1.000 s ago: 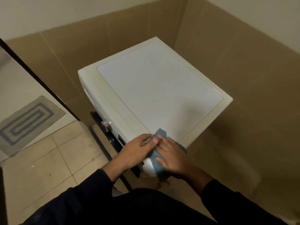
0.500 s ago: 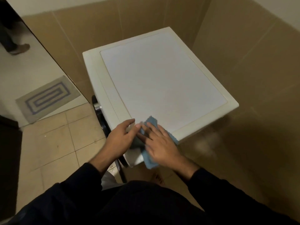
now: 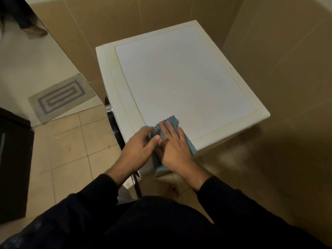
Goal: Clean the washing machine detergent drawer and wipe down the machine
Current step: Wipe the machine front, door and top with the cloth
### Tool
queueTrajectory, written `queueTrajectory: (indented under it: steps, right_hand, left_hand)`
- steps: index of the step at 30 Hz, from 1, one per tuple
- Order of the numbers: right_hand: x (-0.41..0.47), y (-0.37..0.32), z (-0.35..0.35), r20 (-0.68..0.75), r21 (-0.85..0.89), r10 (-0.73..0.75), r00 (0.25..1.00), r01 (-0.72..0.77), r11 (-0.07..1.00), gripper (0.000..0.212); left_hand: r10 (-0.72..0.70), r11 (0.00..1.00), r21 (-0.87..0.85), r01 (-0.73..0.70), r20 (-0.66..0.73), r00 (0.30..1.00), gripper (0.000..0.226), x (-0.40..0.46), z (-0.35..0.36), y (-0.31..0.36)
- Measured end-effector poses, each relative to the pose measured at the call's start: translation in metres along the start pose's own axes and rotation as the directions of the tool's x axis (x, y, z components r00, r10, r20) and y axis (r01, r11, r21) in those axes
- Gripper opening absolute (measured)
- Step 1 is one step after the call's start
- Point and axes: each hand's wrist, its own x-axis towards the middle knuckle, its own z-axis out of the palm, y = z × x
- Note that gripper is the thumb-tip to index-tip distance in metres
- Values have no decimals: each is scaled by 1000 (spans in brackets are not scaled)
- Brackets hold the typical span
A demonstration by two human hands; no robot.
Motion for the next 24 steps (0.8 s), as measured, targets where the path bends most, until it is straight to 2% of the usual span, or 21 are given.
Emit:
queueTrajectory:
  steps: [3, 6, 9, 11, 13, 15, 18, 21, 24]
  right_hand:
    - [-10, 36, 0, -22, -65, -26, 999, 25, 998, 69]
    - [5, 62, -7, -61, -67, 96, 993, -100, 993, 70]
    - [26, 51, -9, -92, -57, 236, 967, -242, 969, 74]
    - [32, 34, -7, -40, -73, 290, 956, -293, 953, 81]
    - [26, 22, -3, 2, -87, 283, 959, -282, 955, 91]
    - [10, 22, 1, -15, -53, 246, 969, -247, 968, 89]
    - [-11, 48, 0, -35, -15, 252, 967, -252, 968, 97]
    - [-10, 96, -13, -84, -27, 353, 932, -356, 934, 108]
    - [5, 124, -24, -112, 2, 443, 889, -446, 895, 109]
  left_hand:
    - [-8, 1000, 11, 8, 51, 999, 56, 2, -1, -2]
    - [-16, 999, 42, 12, 92, 996, 60, 2, -1, -1]
    - [20, 994, 102, -32, 112, 994, 62, 7, 3, 3]
    - [72, 989, 118, -84, 102, 992, 62, 10, 10, 9]
    - [115, 982, 142, -127, 90, 989, 62, 14, 17, 15]
    - [141, 976, 156, -153, 85, 986, 62, 18, 21, 19]
    - [175, 974, 134, -184, 75, 982, 57, 23, 23, 20]
    - [104, 973, 196, -122, 104, 989, 63, 24, 29, 17]
    - [84, 972, 209, -108, 121, 989, 67, 25, 35, 19]
